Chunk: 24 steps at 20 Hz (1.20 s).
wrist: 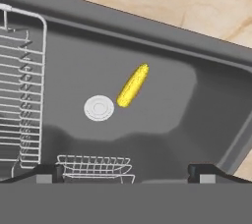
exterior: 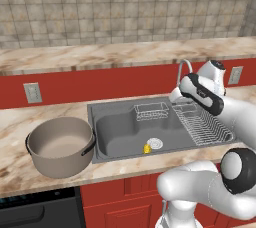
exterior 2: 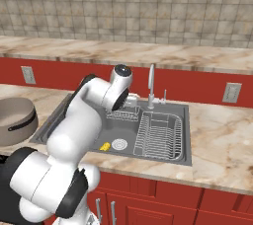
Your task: Dump the corn from the pot into the sink. Then turn on the water and wash the corn. Then turn off the water and put the corn back in the pot.
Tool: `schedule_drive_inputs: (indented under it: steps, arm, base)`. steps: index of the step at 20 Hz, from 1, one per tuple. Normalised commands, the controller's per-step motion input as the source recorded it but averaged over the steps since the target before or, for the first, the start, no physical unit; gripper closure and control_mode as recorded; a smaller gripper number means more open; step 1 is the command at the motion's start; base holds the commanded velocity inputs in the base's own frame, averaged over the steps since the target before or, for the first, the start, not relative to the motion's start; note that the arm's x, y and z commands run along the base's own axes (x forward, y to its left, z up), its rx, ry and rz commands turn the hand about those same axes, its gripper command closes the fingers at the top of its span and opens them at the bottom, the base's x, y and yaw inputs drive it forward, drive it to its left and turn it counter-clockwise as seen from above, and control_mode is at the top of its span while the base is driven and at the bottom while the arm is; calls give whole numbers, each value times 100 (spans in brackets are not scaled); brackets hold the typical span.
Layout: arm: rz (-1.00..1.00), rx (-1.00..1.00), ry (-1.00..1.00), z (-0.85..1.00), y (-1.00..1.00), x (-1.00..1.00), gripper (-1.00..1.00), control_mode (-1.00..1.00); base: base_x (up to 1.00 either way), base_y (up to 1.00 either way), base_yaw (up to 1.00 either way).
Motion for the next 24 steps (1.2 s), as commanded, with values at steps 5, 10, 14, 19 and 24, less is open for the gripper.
schedule_drive_inputs:
  steps: [5, 10, 14, 19, 24]
  arm:
    - [0, 0, 0, 0, -75, 0, -100, -100]
    - [0, 0, -5, 0, -63, 0, -100, -100]
    - [1, 0, -20, 0, -41, 0, -100, -100]
    - [7, 0, -27, 0, -35, 0, -100, -100]
    - [13, 0, -25, 0, -34, 0, -100, -100]
  base:
    - [0, 0, 0]
    - [0, 0, 0]
    - [0, 0, 0]
    - [0, 0, 0]
    - [0, 0, 0]
